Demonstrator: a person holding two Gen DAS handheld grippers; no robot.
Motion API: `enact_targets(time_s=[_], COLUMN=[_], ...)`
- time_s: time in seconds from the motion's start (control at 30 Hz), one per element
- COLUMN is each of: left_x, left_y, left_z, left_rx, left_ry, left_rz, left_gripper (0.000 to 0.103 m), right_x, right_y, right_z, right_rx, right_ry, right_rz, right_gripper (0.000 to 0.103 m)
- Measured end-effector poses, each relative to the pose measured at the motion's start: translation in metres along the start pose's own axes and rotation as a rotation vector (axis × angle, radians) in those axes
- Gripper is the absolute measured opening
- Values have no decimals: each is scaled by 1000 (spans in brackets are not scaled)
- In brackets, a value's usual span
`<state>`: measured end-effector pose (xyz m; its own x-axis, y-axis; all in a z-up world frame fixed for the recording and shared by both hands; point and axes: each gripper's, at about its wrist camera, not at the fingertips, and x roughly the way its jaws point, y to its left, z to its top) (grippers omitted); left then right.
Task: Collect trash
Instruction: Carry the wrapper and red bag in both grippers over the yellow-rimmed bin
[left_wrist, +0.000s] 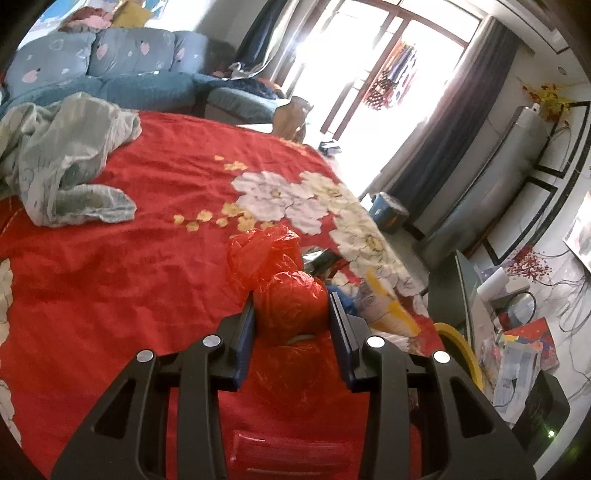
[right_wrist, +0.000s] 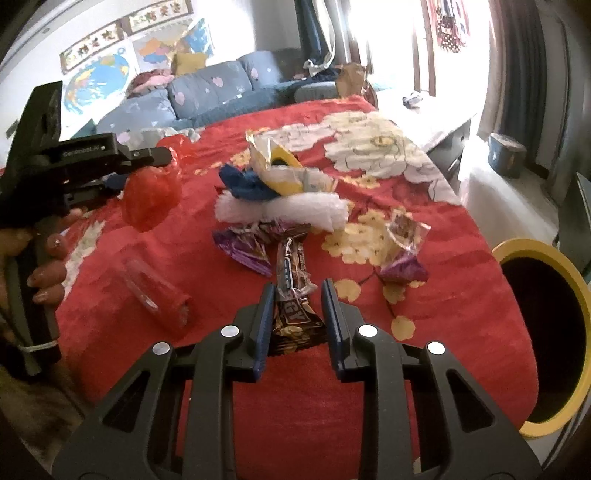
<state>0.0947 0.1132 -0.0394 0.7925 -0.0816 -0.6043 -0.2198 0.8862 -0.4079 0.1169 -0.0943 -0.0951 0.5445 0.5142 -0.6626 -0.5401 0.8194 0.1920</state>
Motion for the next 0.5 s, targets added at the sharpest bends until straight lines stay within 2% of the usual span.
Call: enact_targets(time_s=[0.5], left_x=[-21], left_y=[-41], left_z=[-3], left_rx=[93], left_ry=[-40], left_rz=[-82], left_gripper=[35], right_x=[-36], right_y=[-14], right_z=[20], right_rx=[29], right_ry=[-115], right_rz=[-16], right_gripper=[19])
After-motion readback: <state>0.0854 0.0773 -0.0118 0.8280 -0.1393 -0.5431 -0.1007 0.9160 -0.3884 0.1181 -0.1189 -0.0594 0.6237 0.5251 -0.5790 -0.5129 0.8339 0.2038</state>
